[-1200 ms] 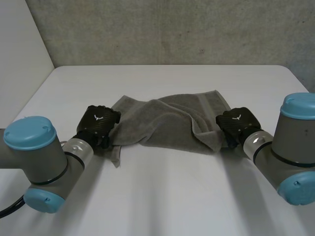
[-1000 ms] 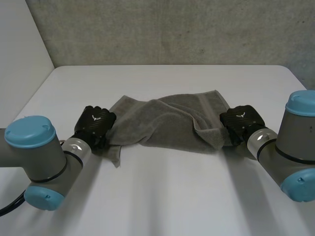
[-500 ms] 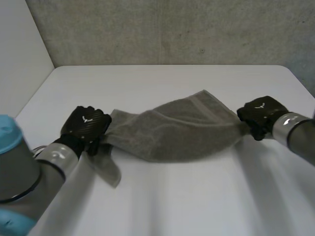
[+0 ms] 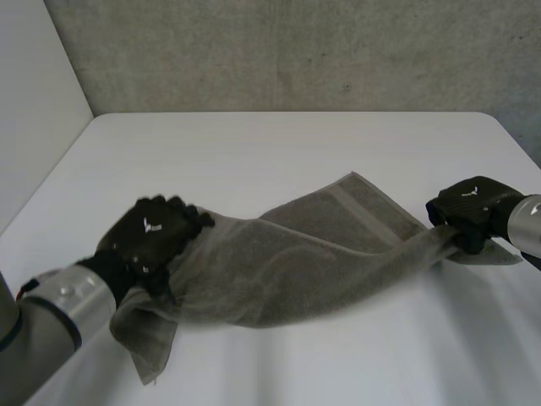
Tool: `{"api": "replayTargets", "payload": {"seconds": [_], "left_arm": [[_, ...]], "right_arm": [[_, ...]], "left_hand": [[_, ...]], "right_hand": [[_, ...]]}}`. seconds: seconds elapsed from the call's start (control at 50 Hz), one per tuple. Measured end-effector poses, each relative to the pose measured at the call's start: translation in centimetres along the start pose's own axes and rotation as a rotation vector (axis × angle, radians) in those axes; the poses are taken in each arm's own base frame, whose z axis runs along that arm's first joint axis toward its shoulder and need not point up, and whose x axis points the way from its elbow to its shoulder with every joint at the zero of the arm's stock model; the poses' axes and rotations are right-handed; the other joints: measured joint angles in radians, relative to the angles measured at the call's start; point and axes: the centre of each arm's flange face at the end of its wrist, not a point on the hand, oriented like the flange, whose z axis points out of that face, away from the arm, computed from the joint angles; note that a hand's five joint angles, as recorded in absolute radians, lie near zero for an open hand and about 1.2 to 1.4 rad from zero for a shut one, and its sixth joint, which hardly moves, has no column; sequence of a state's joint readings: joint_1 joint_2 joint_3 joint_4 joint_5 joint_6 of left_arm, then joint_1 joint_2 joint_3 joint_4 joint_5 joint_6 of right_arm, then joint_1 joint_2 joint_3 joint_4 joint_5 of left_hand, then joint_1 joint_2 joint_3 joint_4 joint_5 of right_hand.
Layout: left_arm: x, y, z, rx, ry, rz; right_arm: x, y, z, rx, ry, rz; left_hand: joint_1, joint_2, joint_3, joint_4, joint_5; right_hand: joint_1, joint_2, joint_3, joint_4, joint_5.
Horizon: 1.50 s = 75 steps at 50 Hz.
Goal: Fold the towel.
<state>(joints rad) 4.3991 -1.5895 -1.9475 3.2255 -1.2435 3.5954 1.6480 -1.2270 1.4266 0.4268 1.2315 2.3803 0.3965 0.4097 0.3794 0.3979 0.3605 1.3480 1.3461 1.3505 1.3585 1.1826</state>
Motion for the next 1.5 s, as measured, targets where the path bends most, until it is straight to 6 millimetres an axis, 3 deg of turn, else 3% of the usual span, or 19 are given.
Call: {"api": "replayTargets", "payload": {"seconds": [0.16,0.34,0.54,0.82,1.02,1.26,1.32,1.4,1.5], "left_arm": [[-2.4,-1.6,4.4,0.055,-0.031,0.010],[-2.5,1.5,12.0,0.005,0.022,-0.012],[-2.2,2.9,16.5,0.016,0.054,-0.099],[0.7,2.4,17.5,0.034,0.216,-0.143],[1.8,3.3,18.2,0.009,0.251,-0.147],[2.1,4.1,18.6,-0.024,0.260,-0.147],[2.1,4.1,18.7,-0.023,0.257,-0.143],[2.0,3.9,18.6,-0.024,0.237,-0.124],[1.6,3.4,18.3,-0.024,0.174,-0.074]], "right_arm": [[-0.9,-0.2,2.0,0.060,0.010,0.056],[-2.7,-0.1,2.6,0.077,-0.025,0.062],[-3.6,0.5,3.0,0.058,-0.053,0.065],[-4.4,1.2,3.6,0.034,-0.082,0.067],[-4.7,1.3,3.6,0.030,-0.092,0.062],[-5.1,1.5,3.8,0.024,-0.106,0.059],[-5.1,1.5,3.8,0.022,-0.108,0.060],[-5.1,1.6,3.8,0.021,-0.110,0.060],[-5.2,1.5,3.8,0.022,-0.112,0.059]], "left_hand": [[0.000,-0.001,0.002,0.000,0.012],[0.128,0.102,0.146,0.128,0.167],[0.171,0.159,0.189,0.163,0.214],[0.171,0.158,0.189,0.163,0.215],[0.198,0.187,0.215,0.191,0.239],[0.498,0.483,0.515,0.500,0.513],[0.630,0.618,0.652,0.637,0.634],[0.964,0.948,0.986,0.969,0.983],[1.056,1.077,1.157,1.121,1.129]], "right_hand": [[0.000,0.000,0.000,0.000,0.000],[0.000,0.000,0.000,0.000,0.000],[0.000,0.000,0.000,0.000,0.000],[0.000,0.000,0.000,0.000,0.000],[0.000,0.000,0.000,0.000,0.000],[0.000,0.000,0.000,0.000,0.000],[0.000,0.000,0.000,0.000,0.000],[0.000,0.000,0.000,0.000,0.000],[0.000,0.000,0.000,0.000,0.000]]}}
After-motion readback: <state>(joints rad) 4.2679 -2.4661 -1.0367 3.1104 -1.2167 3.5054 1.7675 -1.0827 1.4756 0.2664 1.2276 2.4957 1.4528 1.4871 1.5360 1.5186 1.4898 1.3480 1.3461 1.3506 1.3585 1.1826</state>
